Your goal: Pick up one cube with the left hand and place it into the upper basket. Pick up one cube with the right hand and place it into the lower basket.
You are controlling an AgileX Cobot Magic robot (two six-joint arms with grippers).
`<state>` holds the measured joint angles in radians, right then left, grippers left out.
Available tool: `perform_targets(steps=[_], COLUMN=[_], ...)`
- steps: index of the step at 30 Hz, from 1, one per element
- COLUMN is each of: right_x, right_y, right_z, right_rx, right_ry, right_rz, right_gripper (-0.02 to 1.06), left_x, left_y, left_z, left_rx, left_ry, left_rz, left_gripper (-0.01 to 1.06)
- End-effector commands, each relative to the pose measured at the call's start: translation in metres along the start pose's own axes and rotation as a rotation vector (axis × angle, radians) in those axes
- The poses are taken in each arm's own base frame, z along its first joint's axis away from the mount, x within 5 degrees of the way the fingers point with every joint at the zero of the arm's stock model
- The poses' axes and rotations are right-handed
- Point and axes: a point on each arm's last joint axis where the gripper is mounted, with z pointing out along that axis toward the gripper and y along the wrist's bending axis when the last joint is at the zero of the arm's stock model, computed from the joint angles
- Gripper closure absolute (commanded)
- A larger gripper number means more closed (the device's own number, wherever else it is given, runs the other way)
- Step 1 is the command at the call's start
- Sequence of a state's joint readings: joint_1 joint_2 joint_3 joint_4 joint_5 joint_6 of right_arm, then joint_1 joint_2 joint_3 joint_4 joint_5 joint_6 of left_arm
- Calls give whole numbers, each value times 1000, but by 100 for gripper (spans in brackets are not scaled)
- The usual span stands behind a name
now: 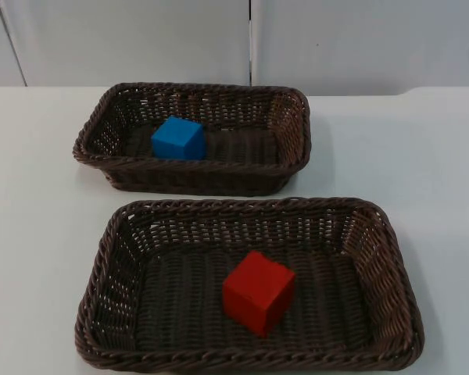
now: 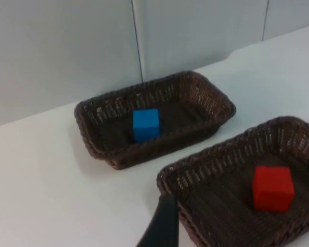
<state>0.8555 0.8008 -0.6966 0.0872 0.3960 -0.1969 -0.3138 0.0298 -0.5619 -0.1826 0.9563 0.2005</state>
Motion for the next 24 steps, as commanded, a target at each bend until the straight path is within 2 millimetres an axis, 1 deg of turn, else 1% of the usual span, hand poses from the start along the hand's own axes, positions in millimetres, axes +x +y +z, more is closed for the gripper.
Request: perform_targets(steps=[1, 5, 6, 7, 11, 13, 14, 15, 18, 19, 24], right_x=[4, 16, 20, 20, 31, 37, 37, 41, 50, 50, 69], right_y=[2, 5, 5, 5, 8, 9, 9, 10, 12, 12, 15], right_z=[-13, -38, -43, -43, -66, -78, -78, -86, -103, -103, -127], right_rx=[-2, -4, -7, -7, -12, -16, -16, -17, -23, -23, -30], right_ry=[-41, -68, -61, -61, -64, -53, -53, -48, -53, -53, -34], right_rz=[5, 1, 1, 1, 13, 14, 14, 15, 44, 44, 41], right_gripper=[21, 21, 21, 21, 21, 21, 21, 21, 21, 21, 21], left_x=[9, 16, 18, 18, 23, 25, 25, 28, 28, 28, 28], left_y=[0, -1, -1, -1, -2, -1, -1, -1, -1, -1, -1], left_z=[2, 3, 3, 3, 3, 4, 4, 8, 8, 8, 8], left_rx=[0, 13, 16, 16, 20, 18, 18, 16, 16, 16, 16], left_ry=[8, 75, 87, 87, 144, 153, 153, 165, 165, 165, 165], left_rz=[9, 4, 4, 4, 8, 9, 9, 8, 6, 6, 6], left_gripper=[27, 27, 27, 27, 27, 27, 27, 27, 27, 27, 27])
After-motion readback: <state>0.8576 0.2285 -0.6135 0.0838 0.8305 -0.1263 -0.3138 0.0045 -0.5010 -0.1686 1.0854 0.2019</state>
